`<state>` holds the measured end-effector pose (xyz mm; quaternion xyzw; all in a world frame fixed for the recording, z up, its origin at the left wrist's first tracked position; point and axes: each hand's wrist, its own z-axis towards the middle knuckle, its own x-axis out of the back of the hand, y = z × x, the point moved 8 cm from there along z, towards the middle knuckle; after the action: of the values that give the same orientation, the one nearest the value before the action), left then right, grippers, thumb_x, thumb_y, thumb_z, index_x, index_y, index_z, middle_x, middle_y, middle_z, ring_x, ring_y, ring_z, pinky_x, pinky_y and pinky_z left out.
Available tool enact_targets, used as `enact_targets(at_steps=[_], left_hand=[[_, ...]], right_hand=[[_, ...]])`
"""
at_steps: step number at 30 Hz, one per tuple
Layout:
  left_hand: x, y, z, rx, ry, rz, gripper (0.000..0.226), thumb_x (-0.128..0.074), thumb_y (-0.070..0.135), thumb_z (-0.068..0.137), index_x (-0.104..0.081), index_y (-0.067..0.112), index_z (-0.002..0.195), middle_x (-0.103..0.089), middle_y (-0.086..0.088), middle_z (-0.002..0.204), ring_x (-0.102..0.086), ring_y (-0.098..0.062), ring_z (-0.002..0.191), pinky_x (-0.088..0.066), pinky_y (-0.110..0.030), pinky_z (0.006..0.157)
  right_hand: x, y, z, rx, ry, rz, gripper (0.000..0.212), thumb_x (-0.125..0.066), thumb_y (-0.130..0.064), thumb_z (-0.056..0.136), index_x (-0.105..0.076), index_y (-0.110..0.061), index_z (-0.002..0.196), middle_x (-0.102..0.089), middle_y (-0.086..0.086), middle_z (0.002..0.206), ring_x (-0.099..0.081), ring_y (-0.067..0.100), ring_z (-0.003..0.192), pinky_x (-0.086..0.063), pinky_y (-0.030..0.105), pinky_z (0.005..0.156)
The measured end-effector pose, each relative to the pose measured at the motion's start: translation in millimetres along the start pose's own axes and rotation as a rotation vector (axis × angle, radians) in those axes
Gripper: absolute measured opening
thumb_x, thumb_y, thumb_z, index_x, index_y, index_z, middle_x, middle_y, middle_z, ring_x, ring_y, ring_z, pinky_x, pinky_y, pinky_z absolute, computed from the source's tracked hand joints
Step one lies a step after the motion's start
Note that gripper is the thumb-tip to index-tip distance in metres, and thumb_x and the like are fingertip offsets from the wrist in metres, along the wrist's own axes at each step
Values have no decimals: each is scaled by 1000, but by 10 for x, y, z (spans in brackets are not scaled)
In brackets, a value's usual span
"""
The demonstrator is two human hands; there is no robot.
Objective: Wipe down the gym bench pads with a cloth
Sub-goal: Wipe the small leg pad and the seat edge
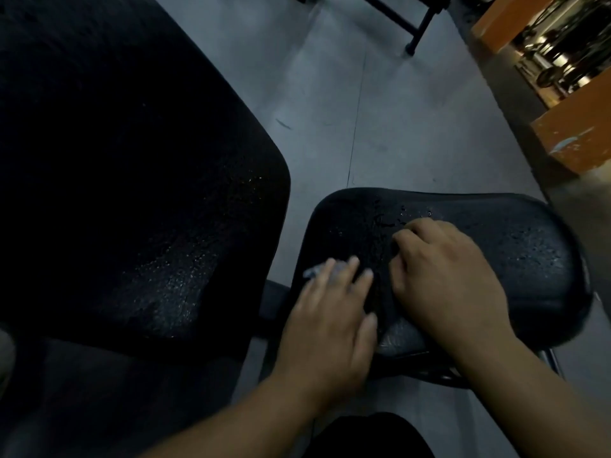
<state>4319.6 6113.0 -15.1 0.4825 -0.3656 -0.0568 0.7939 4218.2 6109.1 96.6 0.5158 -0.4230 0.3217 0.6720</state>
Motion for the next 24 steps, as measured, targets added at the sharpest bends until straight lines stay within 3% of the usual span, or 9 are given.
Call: enact_targets(at_steps=[3,5,8,9,12,15,17,21,24], left_hand=[[-28,-360,727,369,-29,-52,61,-27,47,102,-27,20,156,-16,-3,167,-6,-27,153,-9,-43,124],[-61,-142,893,248,-16,-23,63,-24,43,99,-32,14,154,-21,-9,165,-9,-33,152,-7,-43,124],[-90,143,822,-167,-53,-4,65,-26,38,94,-40,9,151,-32,-14,160,-18,-33,149,-6,-35,123],[-64,47,954,-176,-68,23,64,-27,40,97,-35,11,153,-27,-12,162,-17,-31,151,-6,-33,122],[-53,-266,1298,113,-94,5,61,-31,43,104,-25,15,157,-15,-7,166,-8,-26,153,-8,-40,124],[-117,123,1122,-98,-53,-24,63,-31,41,96,-38,13,152,-27,-9,163,-13,-28,152,-10,-40,125],[-93,121,1126,-209,-104,-2,64,-33,42,97,-32,15,155,-23,-6,165,-12,-23,153,-6,-32,123],[-48,-199,1285,100,-120,10,62,-35,49,103,-22,22,158,-5,-5,168,1,-23,154,-3,-35,124],[-123,443,981,-218,-84,-28,65,-31,47,97,-32,18,155,-16,-6,166,-5,-23,154,1,-26,122]], right_hand=[[14,12,27,-16,23,6,15,-52,-18,84,-64,-9,84,-62,12,92,-55,32,86,-46,44,76],[13,-21,-4,-11,33,30,11,-54,-16,83,-64,-10,82,-62,11,90,-55,31,83,-46,43,74],[107,103,-47,-50,35,96,7,-58,-15,83,-65,-13,85,-62,7,86,-56,28,80,-48,38,71],[131,203,-40,-72,23,84,13,-58,-19,84,-67,-13,91,-65,8,92,-59,29,84,-50,38,73],[175,490,52,-103,-26,-60,36,-44,-33,89,-67,-13,109,-65,12,116,-59,34,105,-50,45,90],[102,499,56,-117,-83,-136,45,-39,-36,87,-64,-13,116,-61,15,124,-55,36,114,-42,46,95],[83,489,28,-103,-103,-141,46,-40,-38,87,-64,-13,118,-60,14,127,-54,35,117,-42,46,96],[256,759,64,-46,-183,-130,52,-35,-52,94,-60,-20,127,-58,5,133,-54,28,120,-47,40,95],[324,973,88,-85,-142,-53,54,-39,-52,93,-60,-19,132,-58,6,135,-52,28,122,-43,42,99]])
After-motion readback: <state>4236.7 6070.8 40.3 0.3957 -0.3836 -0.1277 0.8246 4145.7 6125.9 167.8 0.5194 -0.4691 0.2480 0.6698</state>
